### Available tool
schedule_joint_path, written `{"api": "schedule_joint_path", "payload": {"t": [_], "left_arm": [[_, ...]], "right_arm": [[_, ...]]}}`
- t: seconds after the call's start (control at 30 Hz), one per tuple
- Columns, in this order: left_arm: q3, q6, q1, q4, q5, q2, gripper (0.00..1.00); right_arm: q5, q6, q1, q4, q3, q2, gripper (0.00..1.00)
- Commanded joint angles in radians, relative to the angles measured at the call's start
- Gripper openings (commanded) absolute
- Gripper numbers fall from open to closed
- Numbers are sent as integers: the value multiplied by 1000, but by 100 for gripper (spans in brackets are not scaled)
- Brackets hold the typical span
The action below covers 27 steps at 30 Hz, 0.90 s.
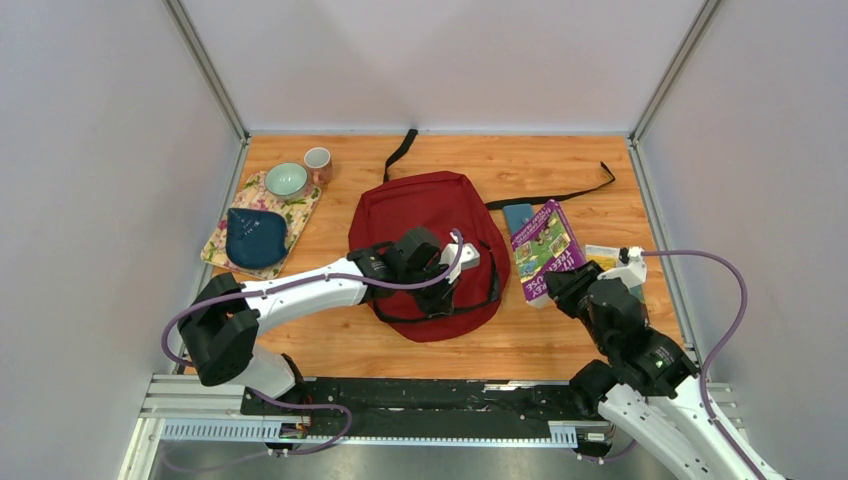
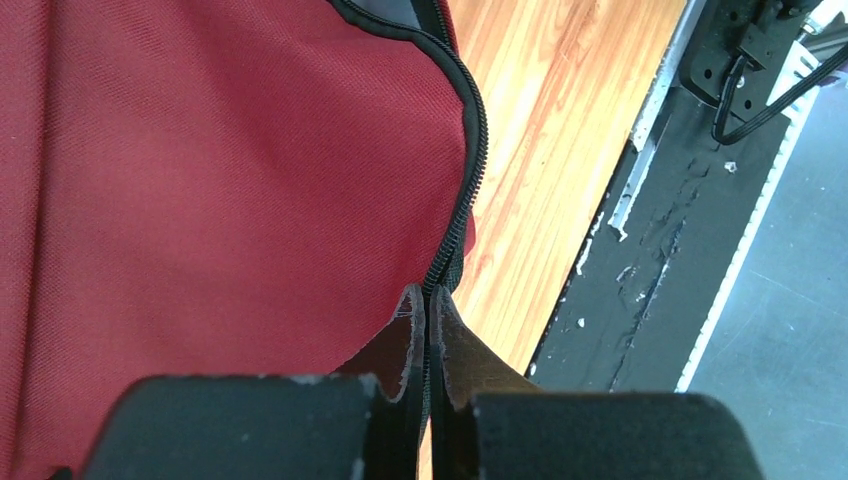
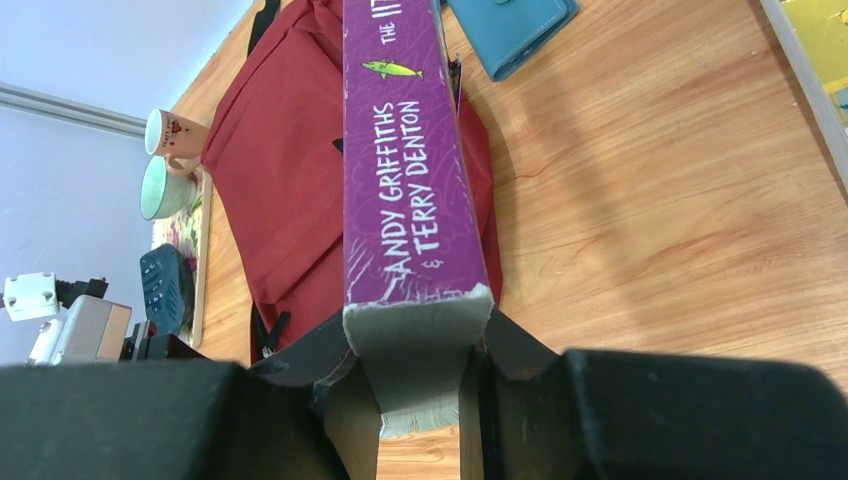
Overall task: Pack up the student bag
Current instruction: Place the book in the student bag.
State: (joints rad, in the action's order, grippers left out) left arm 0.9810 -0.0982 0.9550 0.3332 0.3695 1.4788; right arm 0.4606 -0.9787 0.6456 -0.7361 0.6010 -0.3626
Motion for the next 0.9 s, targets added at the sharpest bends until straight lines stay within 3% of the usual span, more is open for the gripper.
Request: {"api": "schedule_joint_path", "payload": {"t": [0.0,0.33,0.57,0.87], "left_arm": [[33,0,5,-17,-69,-5,0],[53,-31,5,-92,-291,-48,0],[116,-18,2,-160,-480,-130,0],[94,-24,-1,-327,-572,-230,0]], "right_arm": [[4,0,2,126,28,-1,0],[36,144,0,50,161,-38,0],[-114,74,2,12,148,-21,0],[-33,-20,2,-107,120,79,0]]}}
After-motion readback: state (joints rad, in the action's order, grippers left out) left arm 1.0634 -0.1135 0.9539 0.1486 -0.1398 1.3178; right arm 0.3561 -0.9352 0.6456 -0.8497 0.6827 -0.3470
